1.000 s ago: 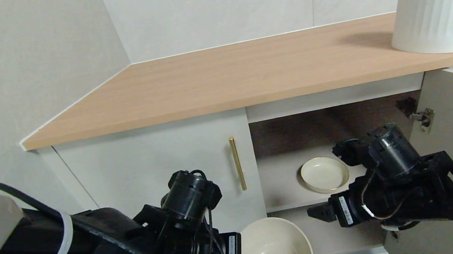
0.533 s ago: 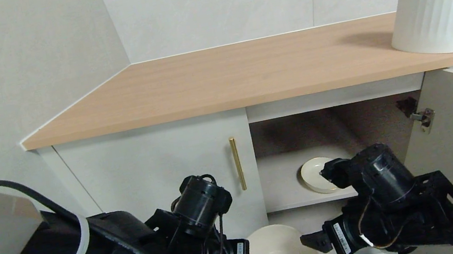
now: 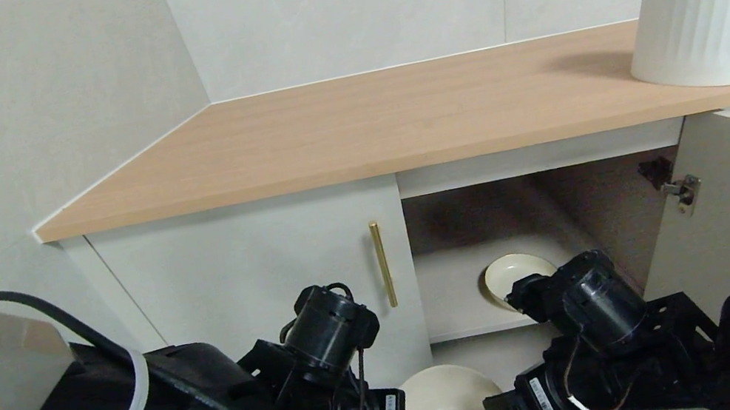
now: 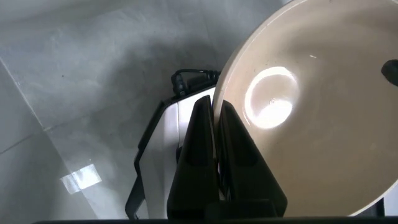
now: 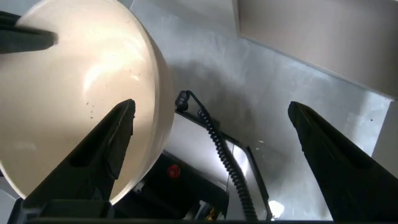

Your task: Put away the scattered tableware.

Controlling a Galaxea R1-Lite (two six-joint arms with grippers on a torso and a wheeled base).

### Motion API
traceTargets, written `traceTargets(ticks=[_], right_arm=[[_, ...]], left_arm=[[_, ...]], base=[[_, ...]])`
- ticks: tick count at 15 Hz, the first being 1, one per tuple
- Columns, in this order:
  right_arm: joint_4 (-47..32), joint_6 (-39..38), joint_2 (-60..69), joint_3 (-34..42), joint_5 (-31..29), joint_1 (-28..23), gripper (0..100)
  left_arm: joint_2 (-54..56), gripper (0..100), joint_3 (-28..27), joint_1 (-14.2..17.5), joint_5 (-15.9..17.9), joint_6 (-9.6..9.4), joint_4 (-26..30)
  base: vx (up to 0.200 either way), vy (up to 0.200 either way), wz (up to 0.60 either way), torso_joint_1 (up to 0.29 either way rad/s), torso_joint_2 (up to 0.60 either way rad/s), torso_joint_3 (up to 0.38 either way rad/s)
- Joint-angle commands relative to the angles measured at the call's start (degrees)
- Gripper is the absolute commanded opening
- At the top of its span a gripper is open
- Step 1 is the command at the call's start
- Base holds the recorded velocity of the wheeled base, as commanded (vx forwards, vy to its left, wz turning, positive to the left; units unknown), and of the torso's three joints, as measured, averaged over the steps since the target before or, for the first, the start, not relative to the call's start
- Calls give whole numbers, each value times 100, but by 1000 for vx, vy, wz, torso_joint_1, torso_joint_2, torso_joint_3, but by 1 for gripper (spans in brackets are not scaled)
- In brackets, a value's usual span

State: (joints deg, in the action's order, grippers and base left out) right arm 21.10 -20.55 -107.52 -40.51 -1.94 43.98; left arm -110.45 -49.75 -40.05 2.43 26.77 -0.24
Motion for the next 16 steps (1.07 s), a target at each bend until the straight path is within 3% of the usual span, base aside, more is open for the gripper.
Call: traceTargets(ticks=[1, 15, 16], right_arm=[[-1, -1, -32, 8, 0, 23, 0], [-1, -1, -76, 17, 0, 31, 0], [-1, -1, -85, 17, 0, 31, 0]], left_arm=[[-30, 0, 0, -3, -5, 4, -2], [-65, 0, 0, -3, -5, 4, -2], [-65, 100, 0, -3, -5, 4, -2]], base=[[0, 0, 0, 0, 0, 0], [0, 0, 0, 0, 0, 0], [0, 0, 0, 0, 0, 0]])
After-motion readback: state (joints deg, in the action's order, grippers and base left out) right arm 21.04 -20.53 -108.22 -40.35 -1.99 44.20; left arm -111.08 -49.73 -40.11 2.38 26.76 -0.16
